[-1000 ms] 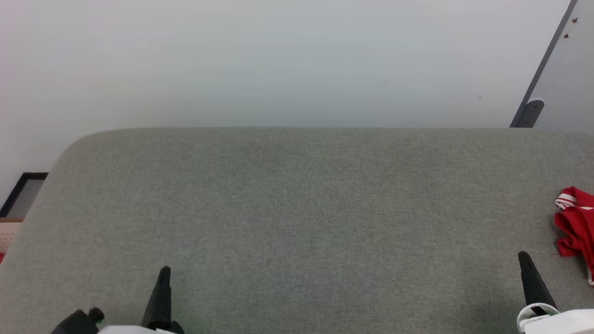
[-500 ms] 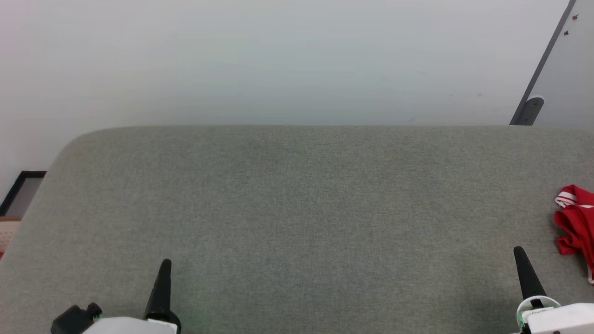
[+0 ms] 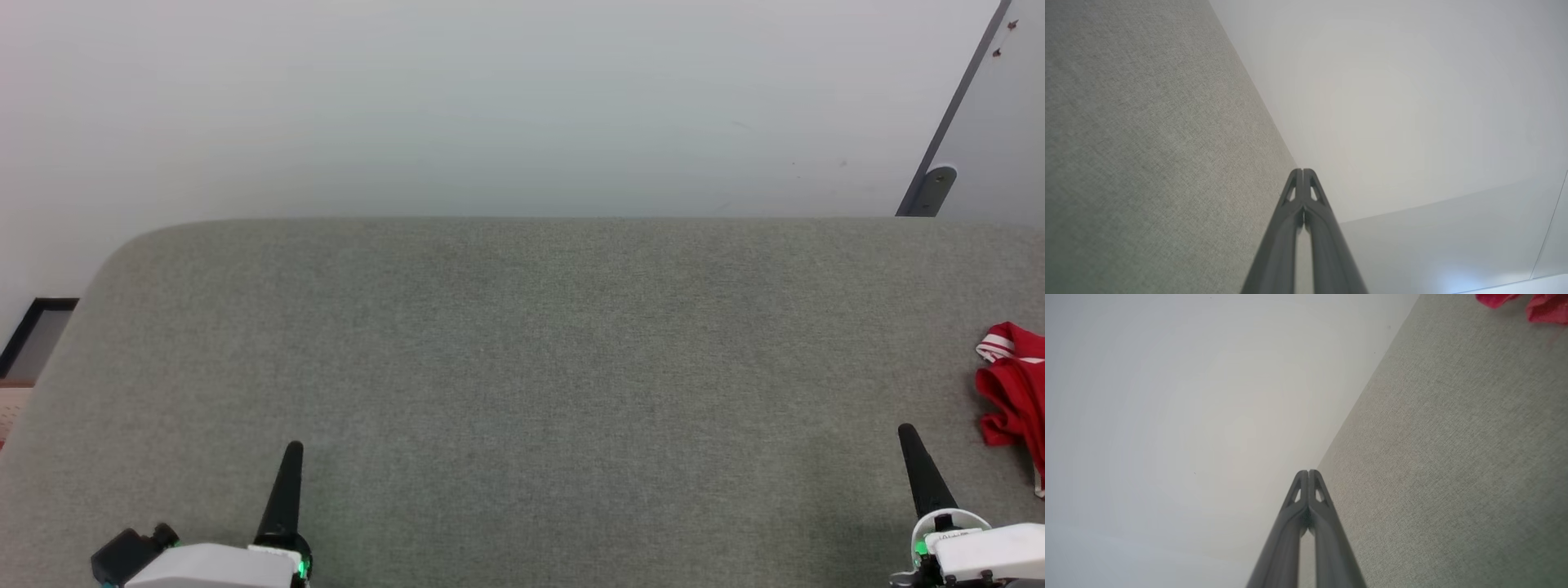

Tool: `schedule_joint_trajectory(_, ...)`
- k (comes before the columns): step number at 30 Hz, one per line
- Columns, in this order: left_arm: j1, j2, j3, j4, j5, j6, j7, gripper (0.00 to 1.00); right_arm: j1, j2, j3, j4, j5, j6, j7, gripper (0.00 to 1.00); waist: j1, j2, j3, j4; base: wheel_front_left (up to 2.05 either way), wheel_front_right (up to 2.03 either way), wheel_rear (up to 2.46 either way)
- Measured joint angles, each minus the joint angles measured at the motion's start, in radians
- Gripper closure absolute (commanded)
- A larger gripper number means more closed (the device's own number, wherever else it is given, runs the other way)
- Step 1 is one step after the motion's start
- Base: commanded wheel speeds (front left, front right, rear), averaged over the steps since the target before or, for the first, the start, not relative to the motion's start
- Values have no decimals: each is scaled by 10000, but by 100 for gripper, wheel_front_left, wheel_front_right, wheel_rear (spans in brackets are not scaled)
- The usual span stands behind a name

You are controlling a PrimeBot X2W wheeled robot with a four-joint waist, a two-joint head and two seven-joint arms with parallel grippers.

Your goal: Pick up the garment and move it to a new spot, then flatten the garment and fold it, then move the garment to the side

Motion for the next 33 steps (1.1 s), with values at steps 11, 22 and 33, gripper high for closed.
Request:
schedule_joint_trajectory(11, -197, -44, 73, 82, -874, 0, 267, 100, -186, 81, -36, 144, 878, 0, 184, 100, 0, 0, 52, -17, 0, 0, 0)
schedule_joint_trajectory(22, -400, -79, 155, 167, -1710, 0, 525, 100, -326, 163, -61, 263, 1697, 0, 341, 100, -1, 0, 105, -34, 0, 0, 0)
schedule_joint_trajectory(33, -586, -119, 234, 242, -2445, 0, 746, 100, -489, 242, -86, 366, 2414, 0, 510, 100, 0, 0, 157, -52, 0, 0, 0)
